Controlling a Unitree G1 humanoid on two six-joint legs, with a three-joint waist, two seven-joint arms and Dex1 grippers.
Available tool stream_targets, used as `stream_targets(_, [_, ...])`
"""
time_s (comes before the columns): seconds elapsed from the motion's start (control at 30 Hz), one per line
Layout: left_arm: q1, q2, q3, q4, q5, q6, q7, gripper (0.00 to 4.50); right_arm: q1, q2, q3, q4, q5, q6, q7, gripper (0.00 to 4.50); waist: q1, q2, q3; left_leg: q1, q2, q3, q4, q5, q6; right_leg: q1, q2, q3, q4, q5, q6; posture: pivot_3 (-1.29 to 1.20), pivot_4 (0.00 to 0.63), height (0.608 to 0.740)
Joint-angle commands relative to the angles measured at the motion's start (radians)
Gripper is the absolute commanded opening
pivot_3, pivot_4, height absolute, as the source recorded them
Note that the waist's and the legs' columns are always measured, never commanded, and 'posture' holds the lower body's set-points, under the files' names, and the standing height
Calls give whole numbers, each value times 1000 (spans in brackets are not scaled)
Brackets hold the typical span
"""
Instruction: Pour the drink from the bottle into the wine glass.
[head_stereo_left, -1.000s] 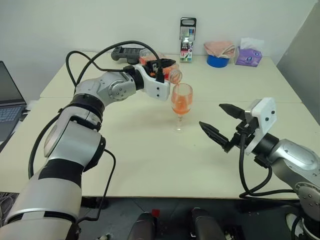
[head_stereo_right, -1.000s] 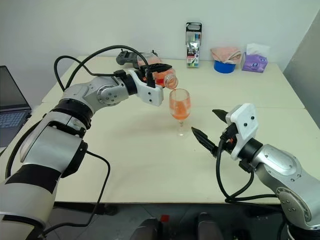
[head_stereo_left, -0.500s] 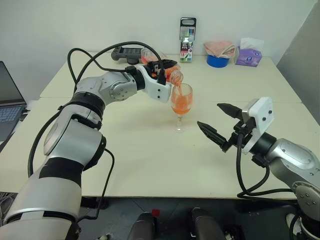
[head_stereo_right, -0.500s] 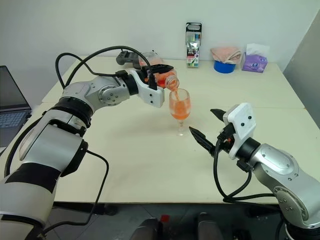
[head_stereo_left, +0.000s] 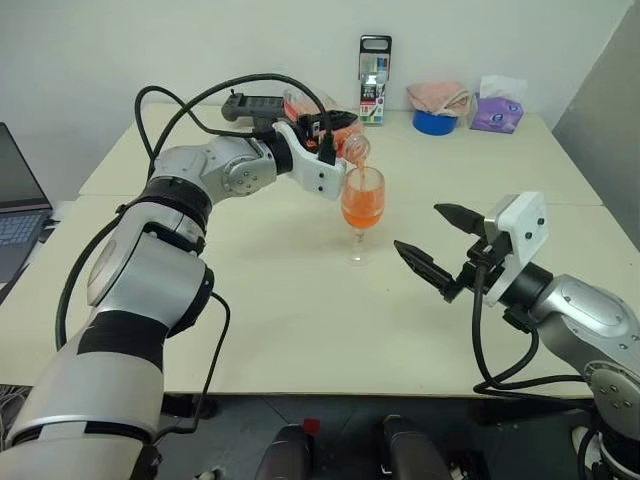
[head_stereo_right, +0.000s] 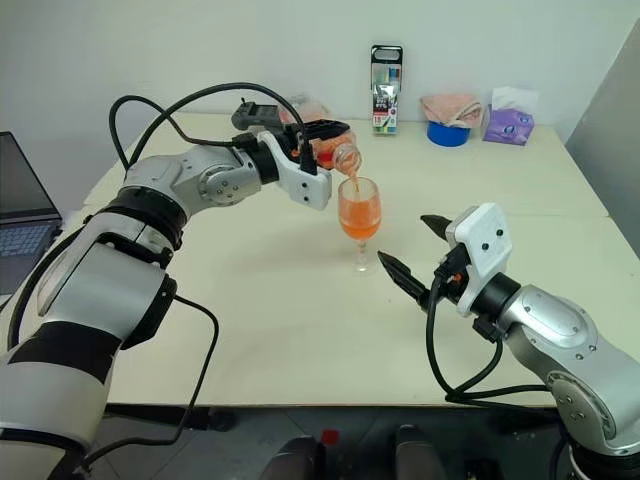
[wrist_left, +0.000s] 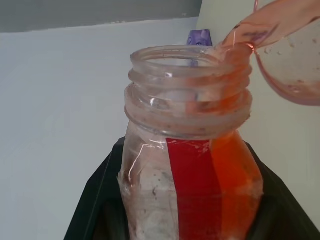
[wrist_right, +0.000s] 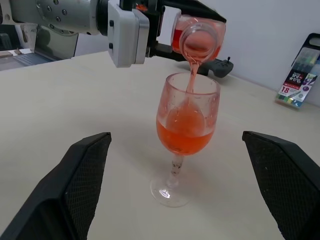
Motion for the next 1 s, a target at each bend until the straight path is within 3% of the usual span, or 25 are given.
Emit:
stream_targets(0.03, [-51, 5, 7, -7, -7, 8, 25, 1895, -17, 5, -2, -18, -6, -12, -11, 4500, -1, 0, 0, 0, 0, 0, 0, 0, 0, 0, 0, 0, 0, 0, 0, 0, 150, 740])
stream_targets(0.17, [-42, 3, 35, 2, -45, 15, -5, 1895, -26, 8, 3, -18, -6, -10, -15, 4500, -4, 0, 0, 0, 0, 0, 0, 0, 0, 0, 0, 0, 0, 0, 0, 0, 150, 740])
stream_targets(0.3, [-4, -8, 143, 21, -204, 17, -167, 1894, -48, 7, 9, -8, -2, -12, -15, 4500, -7, 0, 0, 0, 0, 0, 0, 0, 0, 0, 0, 0, 0, 0, 0, 0, 150, 740])
stream_targets(0.47, [81, -17, 347, 7, -484, 103, -452, 1893, -111, 3, 4, 23, 17, -8, -2, 4500, -10, 0, 0, 1, 0, 0, 0, 0, 0, 0, 0, 0, 1, 1, -2, 0, 150, 740])
stream_targets(0.6, [181, -37, 591, -70, -792, 361, -653, 1870, -160, -8, -5, 70, 28, -15, 36, 4500, -16, 0, 0, 2, 1, 0, 0, 0, 1, 0, 1, 0, 3, 1, -2, 0, 150, 740])
stream_targets(0.77, [333, -30, 759, -259, -966, 634, -593, 1870, -201, -17, 18, 106, 48, -11, 104, 4500, -18, 0, 0, 1, 2, -1, 1, 1, 1, -1, 1, 0, 3, 1, -2, 0, 150, 740])
stream_targets(1.0, [558, -82, 875, -587, -1048, 858, -355, 1870, -268, -18, 81, 119, 104, 32, 174, 4500, -11, 0, 0, 2, 2, -3, 1, 1, 1, -1, 1, -1, 3, 1, -2, 0, 150, 740])
